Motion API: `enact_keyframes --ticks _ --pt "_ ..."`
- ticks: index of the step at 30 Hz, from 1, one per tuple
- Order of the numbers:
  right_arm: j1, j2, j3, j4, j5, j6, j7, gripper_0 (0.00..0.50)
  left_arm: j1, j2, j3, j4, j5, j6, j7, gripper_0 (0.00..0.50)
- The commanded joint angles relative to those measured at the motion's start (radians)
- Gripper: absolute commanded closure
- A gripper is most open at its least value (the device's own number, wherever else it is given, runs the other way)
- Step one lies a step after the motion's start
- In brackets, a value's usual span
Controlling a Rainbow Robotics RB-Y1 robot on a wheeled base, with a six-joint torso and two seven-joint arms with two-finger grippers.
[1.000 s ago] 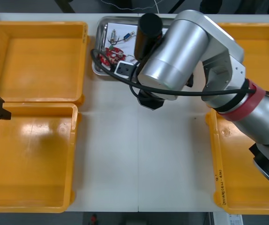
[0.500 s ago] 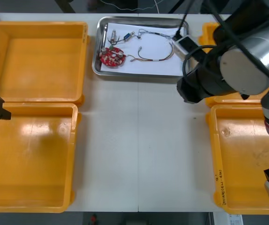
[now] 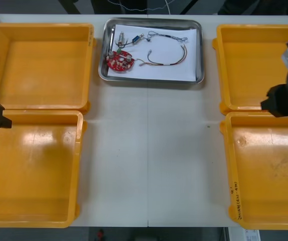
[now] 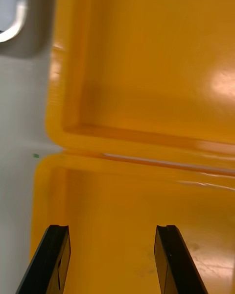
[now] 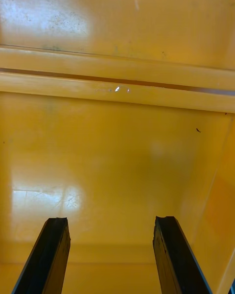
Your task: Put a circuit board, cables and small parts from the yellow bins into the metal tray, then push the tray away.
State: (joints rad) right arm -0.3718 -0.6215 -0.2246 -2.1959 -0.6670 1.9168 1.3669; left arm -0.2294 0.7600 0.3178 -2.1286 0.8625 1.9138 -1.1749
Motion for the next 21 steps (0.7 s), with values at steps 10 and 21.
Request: enact_keyframes --ticks 10,21 --pt "0.162 -0.101 -0.254 0.119 -0.112 0.003 -0.051 0.000 0.018 0.042 0.027 -0.028 0.007 0.006 0.055 0.000" --pt "0.166 -0.113 -0.237 0.139 -0.091 0.003 -0.072 0.000 0.018 0.042 0.027 -0.028 0.007 0.006 0.055 0.000"
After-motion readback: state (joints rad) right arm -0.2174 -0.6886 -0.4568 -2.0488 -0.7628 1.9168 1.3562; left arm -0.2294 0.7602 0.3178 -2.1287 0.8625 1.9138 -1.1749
